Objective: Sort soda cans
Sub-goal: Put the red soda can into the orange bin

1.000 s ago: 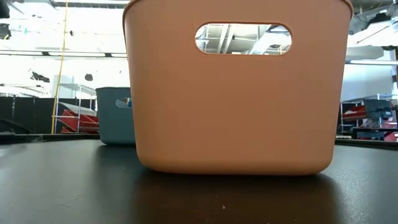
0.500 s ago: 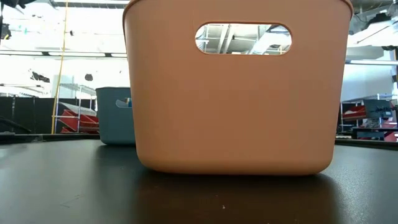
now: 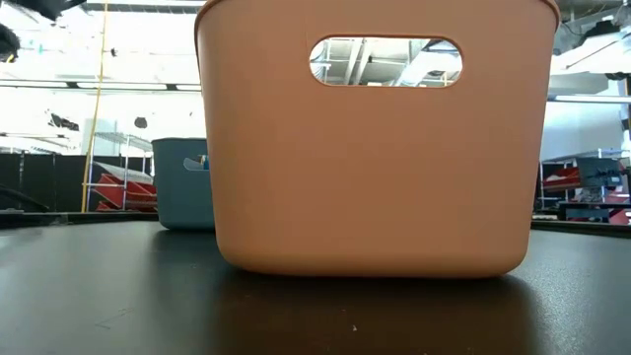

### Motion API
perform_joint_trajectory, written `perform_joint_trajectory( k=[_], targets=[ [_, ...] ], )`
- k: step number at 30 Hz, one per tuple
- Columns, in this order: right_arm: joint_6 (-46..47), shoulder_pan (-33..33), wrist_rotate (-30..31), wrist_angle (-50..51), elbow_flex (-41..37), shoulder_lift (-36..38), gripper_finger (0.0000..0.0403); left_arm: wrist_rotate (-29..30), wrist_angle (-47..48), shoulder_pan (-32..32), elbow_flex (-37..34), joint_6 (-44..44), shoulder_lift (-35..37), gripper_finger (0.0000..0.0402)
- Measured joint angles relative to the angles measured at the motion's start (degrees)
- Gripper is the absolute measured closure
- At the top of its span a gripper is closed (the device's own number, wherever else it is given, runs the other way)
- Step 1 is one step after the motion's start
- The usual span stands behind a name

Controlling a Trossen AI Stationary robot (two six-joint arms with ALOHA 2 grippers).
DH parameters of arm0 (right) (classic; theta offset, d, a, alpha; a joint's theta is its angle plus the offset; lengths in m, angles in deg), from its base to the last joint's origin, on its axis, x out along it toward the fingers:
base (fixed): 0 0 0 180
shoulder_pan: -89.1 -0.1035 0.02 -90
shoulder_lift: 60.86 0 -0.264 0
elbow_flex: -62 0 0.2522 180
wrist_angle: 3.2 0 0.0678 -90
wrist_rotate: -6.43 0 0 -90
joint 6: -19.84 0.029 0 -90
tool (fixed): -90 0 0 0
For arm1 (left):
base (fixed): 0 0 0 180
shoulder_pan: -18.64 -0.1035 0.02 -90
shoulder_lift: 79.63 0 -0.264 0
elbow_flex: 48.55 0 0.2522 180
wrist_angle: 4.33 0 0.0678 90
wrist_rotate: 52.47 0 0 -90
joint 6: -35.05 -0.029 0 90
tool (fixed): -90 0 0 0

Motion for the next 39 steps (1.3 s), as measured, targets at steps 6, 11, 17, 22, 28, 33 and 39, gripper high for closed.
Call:
perform_joint_trajectory(
  k=[6,11,17,22,28,33,39],
  targets=[
    [-0.03,-4.01,-3.88,4.79,0.00,0.00,0.0003,2.54,3.64,-4.18,5.02,-4.12,0.03,0.0104],
    [1.47,-7.35,-4.02,7.33,0.00,0.02,0.0003,8.39,3.70,-7.05,13.10,-11.54,0.01,0.0104],
    [8.66,-10.84,-4.06,13.67,0.42,0.07,0.0003,15.76,1.02,-10.35,23.36,-28.95,-0.19,0.0104],
    [13.80,-12.92,-4.06,17.12,0.42,0.07,0.0003,17.91,-9.21,-15.49,25.96,-44.45,-0.26,0.0104],
    [14.96,-16.43,-4.63,17.11,0.42,0.44,0.0003,16.81,-17.91,-20.87,26.00,-55.67,-3.01,0.0104],
    [17.54,-21.16,-4.76,17.08,0.42,0.44,0.0003,14.00,-21.35,-23.46,26.00,-60.57,-7.99,0.0104],
    [24.10,-28.16,-4.76,17.09,0.42,0.44,0.0003,10.06,-22.64,-24.20,26.78,-62.73,-14.09,0.0104]
  ],
)
